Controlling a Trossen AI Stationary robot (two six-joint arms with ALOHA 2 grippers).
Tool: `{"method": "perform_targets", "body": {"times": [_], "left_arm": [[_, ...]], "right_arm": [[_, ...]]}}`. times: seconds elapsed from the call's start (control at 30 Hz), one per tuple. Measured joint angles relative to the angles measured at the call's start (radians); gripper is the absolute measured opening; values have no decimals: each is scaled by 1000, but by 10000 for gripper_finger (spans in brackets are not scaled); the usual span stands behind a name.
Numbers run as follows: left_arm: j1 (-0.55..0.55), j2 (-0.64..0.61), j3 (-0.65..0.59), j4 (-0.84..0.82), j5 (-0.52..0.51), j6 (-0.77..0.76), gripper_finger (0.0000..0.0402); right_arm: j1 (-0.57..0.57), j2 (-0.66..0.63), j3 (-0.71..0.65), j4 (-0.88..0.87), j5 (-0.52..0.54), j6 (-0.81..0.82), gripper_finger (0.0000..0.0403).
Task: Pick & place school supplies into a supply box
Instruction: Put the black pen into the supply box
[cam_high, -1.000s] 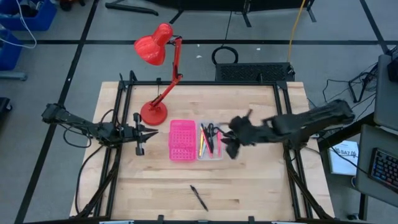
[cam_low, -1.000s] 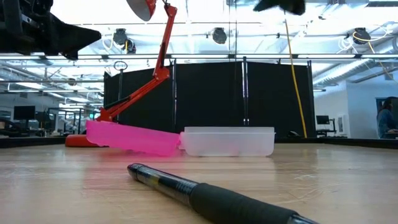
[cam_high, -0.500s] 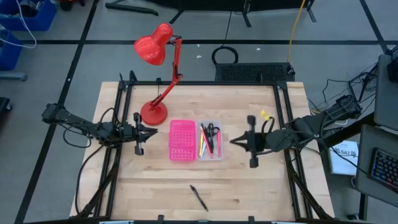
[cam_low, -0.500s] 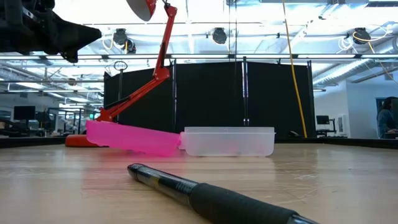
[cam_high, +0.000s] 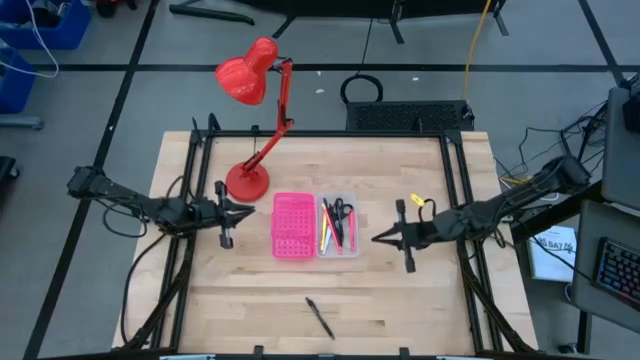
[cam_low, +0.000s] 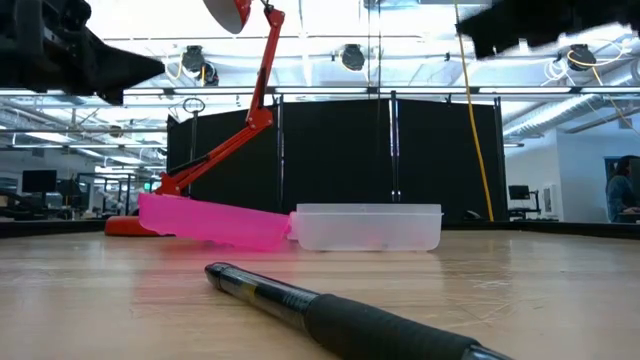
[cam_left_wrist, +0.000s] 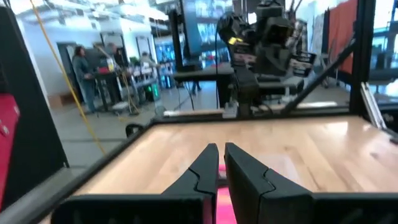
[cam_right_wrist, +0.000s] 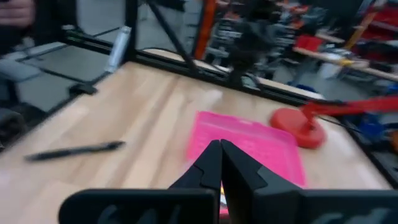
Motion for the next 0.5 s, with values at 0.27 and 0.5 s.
{"method": "perform_targets", "body": {"times": [0.27, 0.5], "left_arm": [[1, 0, 0, -86, 33, -45, 37], [1, 13, 25, -213, 45, -135, 37]], "right_arm": [[-108, -258, -276, 176, -92, 0, 0], [-194, -401, -389, 281, -117, 33, 0]]}}
